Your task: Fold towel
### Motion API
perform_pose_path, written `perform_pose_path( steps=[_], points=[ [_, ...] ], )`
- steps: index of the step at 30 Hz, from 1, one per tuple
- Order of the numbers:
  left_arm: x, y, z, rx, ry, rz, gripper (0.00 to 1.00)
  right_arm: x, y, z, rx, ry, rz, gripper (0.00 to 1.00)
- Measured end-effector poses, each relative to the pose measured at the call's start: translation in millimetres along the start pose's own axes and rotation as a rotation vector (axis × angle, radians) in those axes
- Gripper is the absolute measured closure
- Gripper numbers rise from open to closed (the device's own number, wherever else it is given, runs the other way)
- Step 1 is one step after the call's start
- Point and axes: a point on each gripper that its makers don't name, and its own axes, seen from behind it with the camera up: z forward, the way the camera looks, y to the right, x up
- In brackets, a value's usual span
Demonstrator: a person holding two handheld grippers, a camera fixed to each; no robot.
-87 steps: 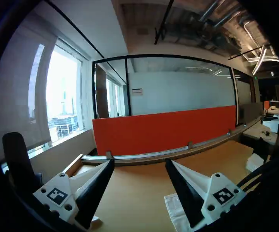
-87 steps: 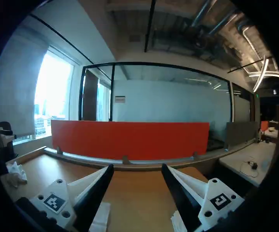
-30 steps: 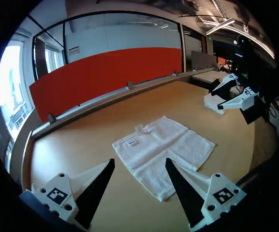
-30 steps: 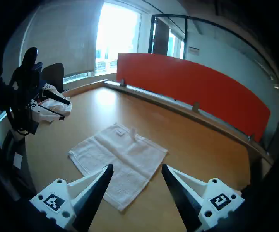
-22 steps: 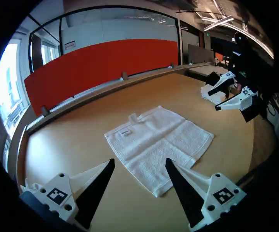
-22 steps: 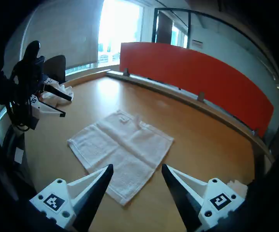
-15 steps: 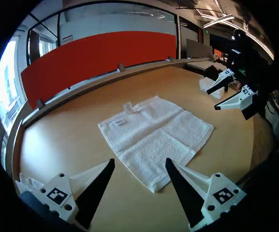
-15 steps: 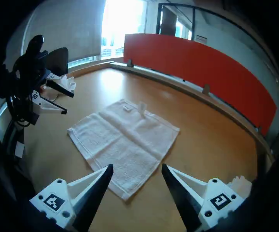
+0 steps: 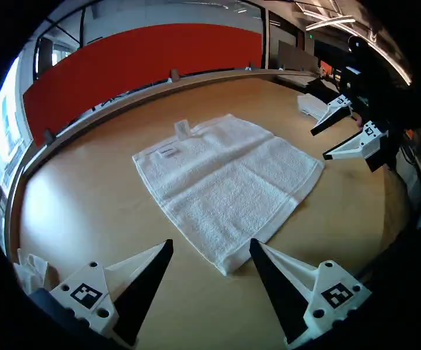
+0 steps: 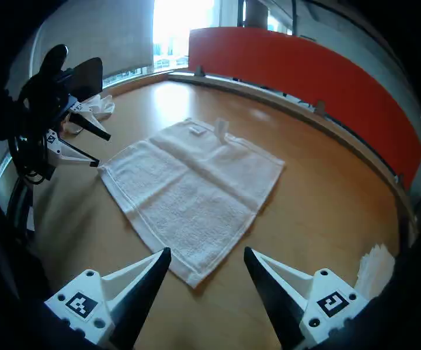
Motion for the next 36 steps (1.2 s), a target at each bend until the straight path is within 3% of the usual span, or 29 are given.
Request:
perform_pose_path(
  steps=[9,24,30,36],
  points=[
    [-22.8,11.3,11.1,-0.031,-0.057,0.009,0.03,-22.0,-2.9,6.9,0.02,-0.047,-0.013,0.03],
    [-30.8,17.0,17.5,-0.049,-0.08,-0.013,0.03,-34.4,-4.2,12.8,0.037,-0.076,-0.006,0.04],
    [-31.7,17.5,18.3,-0.046,-0.085,-0.001,0.03,-37.1,-6.9,14.3,0.05,-0.081,0.004,0.08],
    [-31.7,17.6,18.0,-0.044,-0.093,-0.005,0.04,-37.5,-9.0,13.9,0.057,-0.076,-0.005,0.19]
  ],
)
